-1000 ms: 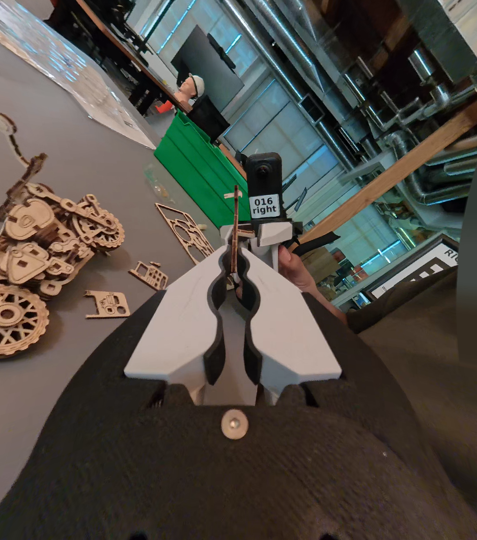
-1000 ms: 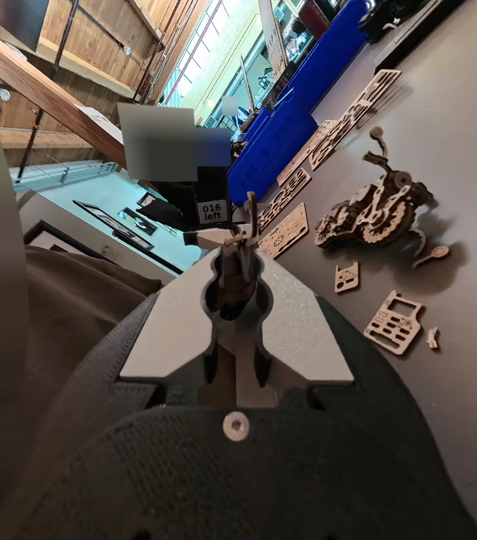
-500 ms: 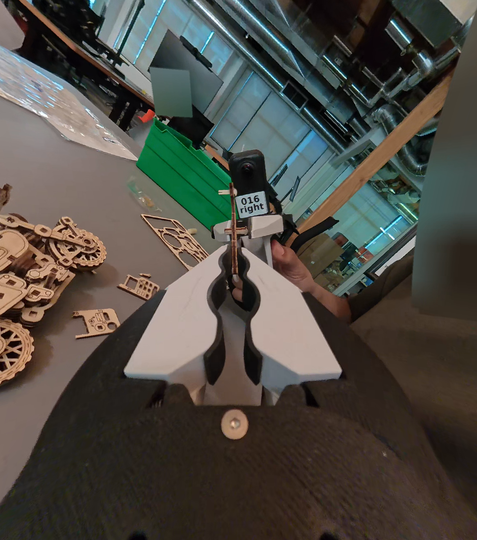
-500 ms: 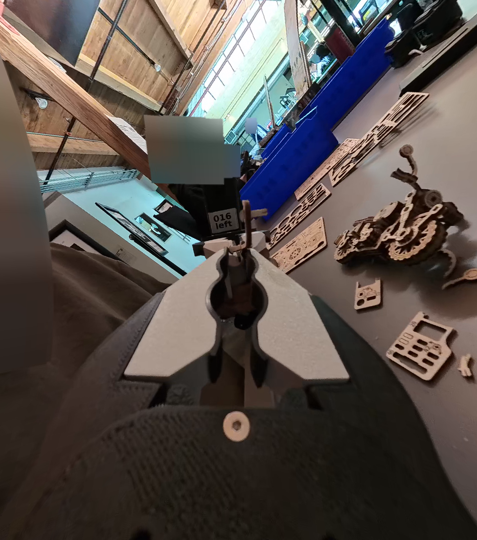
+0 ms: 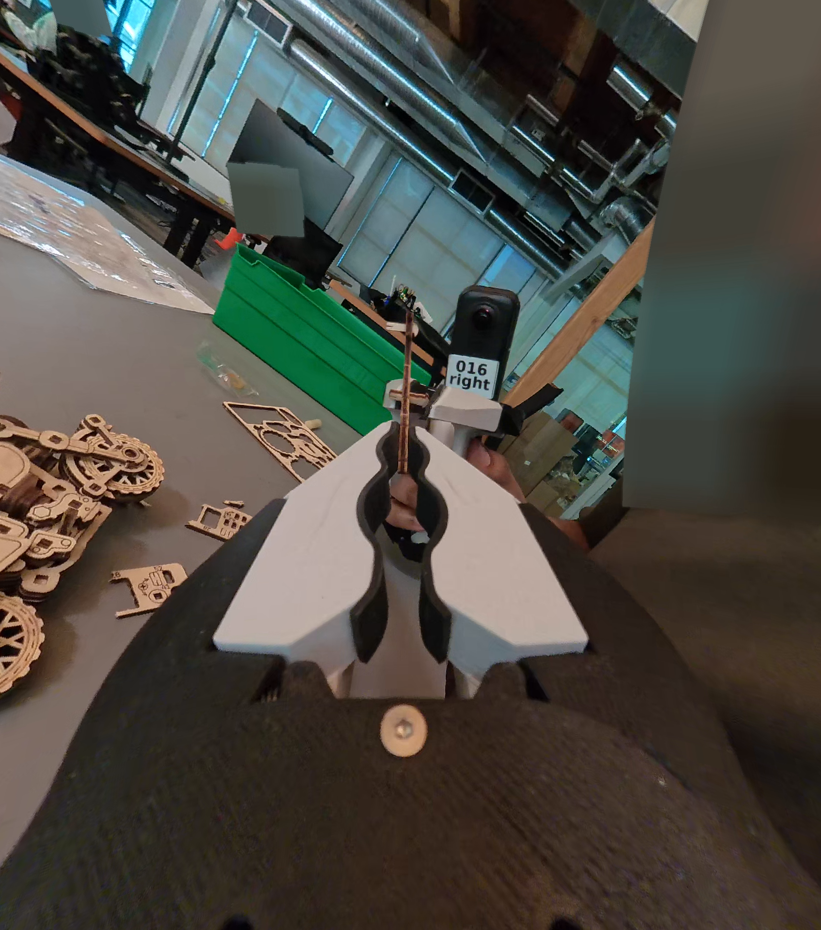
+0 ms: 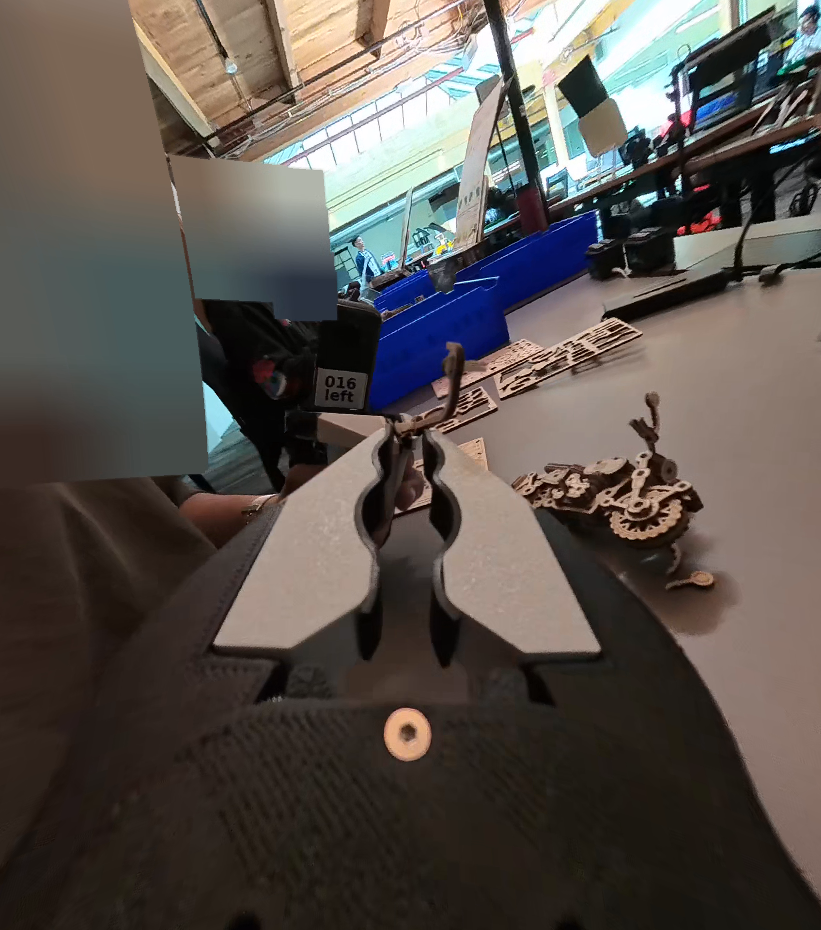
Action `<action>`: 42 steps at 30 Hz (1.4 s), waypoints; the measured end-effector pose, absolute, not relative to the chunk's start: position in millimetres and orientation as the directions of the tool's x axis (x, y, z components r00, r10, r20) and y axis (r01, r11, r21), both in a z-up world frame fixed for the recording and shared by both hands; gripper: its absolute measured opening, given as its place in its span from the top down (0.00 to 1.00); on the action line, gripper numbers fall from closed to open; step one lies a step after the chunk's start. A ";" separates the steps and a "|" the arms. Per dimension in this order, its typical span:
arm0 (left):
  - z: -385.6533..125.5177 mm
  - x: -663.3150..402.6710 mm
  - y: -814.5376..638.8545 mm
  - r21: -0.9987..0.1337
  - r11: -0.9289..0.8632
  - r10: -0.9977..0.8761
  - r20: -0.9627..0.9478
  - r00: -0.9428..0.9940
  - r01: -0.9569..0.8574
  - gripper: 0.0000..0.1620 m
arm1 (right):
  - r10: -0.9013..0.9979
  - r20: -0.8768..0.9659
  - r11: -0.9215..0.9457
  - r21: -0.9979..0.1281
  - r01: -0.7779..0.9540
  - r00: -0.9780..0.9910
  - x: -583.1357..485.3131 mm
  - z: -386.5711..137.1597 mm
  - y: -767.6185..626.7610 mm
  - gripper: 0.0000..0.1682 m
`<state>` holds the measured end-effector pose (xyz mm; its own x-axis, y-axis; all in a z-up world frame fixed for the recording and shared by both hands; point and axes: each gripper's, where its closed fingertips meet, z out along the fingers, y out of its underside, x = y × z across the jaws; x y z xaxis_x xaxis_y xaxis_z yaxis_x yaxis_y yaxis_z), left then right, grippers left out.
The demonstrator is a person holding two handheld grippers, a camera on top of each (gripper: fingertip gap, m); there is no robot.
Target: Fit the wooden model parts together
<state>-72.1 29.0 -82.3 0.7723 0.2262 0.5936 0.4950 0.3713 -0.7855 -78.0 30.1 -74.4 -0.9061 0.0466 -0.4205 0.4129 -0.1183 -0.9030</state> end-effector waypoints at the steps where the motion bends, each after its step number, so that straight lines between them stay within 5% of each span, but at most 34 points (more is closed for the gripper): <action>1: -82.7 -72.0 28.8 -0.786 0.369 0.224 0.593 0.774 0.496 1.00 | 0.048 -0.418 -0.118 -0.904 0.410 -0.907 -77.7 -74.8 30.1 0.94; 12: -79.8 -69.2 28.1 -0.775 0.369 0.165 0.598 0.784 0.513 1.00 | -0.137 -0.538 -0.223 -0.801 0.555 -0.831 -81.5 -63.2 44.3 0.93; 42: -81.6 -65.7 34.3 -0.780 0.349 0.157 0.596 0.788 0.520 1.00 | -0.083 -0.487 -0.161 -0.855 0.494 -0.870 -75.7 -72.1 36.0 0.98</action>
